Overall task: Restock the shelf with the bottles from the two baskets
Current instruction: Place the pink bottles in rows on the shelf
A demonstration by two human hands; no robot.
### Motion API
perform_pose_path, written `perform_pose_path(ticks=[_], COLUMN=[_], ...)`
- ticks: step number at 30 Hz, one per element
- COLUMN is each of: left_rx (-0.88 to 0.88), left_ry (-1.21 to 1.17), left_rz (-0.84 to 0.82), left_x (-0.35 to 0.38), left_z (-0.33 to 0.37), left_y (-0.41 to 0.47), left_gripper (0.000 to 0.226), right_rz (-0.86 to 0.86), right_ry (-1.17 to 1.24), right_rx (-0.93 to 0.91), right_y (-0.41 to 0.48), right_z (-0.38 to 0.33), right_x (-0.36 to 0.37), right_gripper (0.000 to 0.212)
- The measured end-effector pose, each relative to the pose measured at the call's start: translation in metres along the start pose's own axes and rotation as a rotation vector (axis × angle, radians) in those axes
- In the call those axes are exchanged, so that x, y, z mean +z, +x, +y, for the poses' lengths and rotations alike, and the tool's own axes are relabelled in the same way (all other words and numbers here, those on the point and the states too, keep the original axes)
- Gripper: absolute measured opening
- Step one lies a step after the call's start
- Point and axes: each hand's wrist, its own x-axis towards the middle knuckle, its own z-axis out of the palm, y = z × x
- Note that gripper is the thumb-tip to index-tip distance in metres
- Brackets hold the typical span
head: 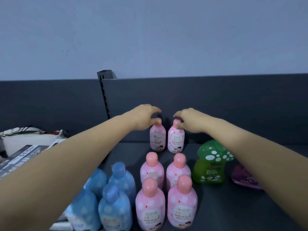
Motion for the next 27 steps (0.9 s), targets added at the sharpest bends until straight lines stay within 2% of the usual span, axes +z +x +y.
perform_pose_path(ticks=[3,6,9,15,20,27], left_rx=[-0.044,-0.044,-0.035,0.098,0.126,0.139], left_ry=[0.000,0.029,0.028,0.046,-0.031,-0.011], left_rz=[-0.056,-0.141,-0.121,-0.211,-0.299,-0.293], left_x=[0.016,0.031,0.035,0.015,0.003,0.005], left_z=[0.002,0.004,0.000,0.002,0.012,0.016], left_y=[0.023,0.036,0.039,0.005,-0.030,-0.046], left_gripper=[0.049,0.044,0.036,0.027,0.035,0.037], right_rz=[-0.047,-0.010,-0.017,-0.083,-0.149,-0.142], right_ry=[0.022,0.059,0.016,-0.010,0.049,0.058], right_rx=[0.030,0.004,-0.041,-0.146,-0.247,-0.261], right_y=[0.013,0.017,0.010,-0.020,-0.047,-0.059], right_z=[0.003,0.006,0.007,0.001,-0.011,-0.018], right_x=[0.012,0.013,0.009,0.002,-0.006,-0.006], right_gripper=[0.035,0.027,0.018,0.019,0.019,0.019])
